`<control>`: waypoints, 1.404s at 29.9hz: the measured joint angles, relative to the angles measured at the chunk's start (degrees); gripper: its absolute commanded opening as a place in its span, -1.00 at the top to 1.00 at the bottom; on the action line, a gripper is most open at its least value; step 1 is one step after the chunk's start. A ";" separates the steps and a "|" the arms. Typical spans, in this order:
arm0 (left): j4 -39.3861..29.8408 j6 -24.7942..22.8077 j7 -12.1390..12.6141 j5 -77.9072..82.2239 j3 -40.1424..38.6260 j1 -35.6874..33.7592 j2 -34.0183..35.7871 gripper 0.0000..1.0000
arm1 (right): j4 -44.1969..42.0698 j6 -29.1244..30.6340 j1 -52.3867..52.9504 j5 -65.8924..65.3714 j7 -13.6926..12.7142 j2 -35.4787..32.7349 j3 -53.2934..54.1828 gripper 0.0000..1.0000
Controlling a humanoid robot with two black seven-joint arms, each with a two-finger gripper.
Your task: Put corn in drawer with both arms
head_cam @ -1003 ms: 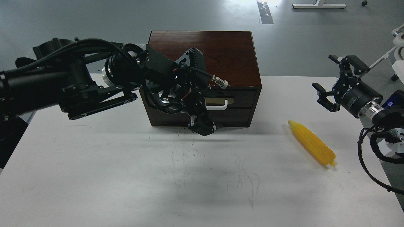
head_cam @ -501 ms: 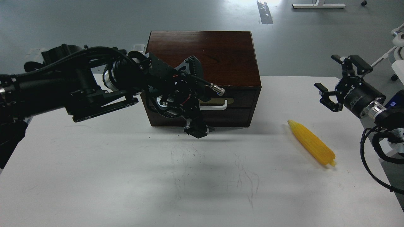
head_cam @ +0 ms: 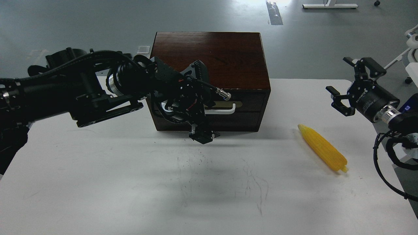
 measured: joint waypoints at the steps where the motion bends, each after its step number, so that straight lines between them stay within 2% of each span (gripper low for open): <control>1: 0.13 0.00 0.00 0.00 0.04 0.09 -0.02 -0.98 | 0.00 0.00 0.00 0.00 0.00 0.00 0.00 -1.00; 19: 1.05 0.00 0.00 -0.12 0.30 1.54 0.09 -0.98 | 0.25 0.00 -0.05 0.00 0.03 -1.06 0.00 -1.00; 26: -0.94 0.00 0.02 -0.58 0.24 1.96 0.20 -0.98 | 0.42 0.00 -0.09 0.00 0.03 -1.44 -0.01 -1.00; 34: -6.13 -0.01 0.03 -1.20 0.29 2.08 1.03 -0.98 | 0.43 0.00 -0.11 0.00 0.03 -1.56 -0.08 -1.00; 42: -14.13 -0.02 0.03 -2.56 0.33 2.08 3.67 -0.98 | 0.47 0.00 -0.15 0.00 0.03 -1.56 -0.07 -1.00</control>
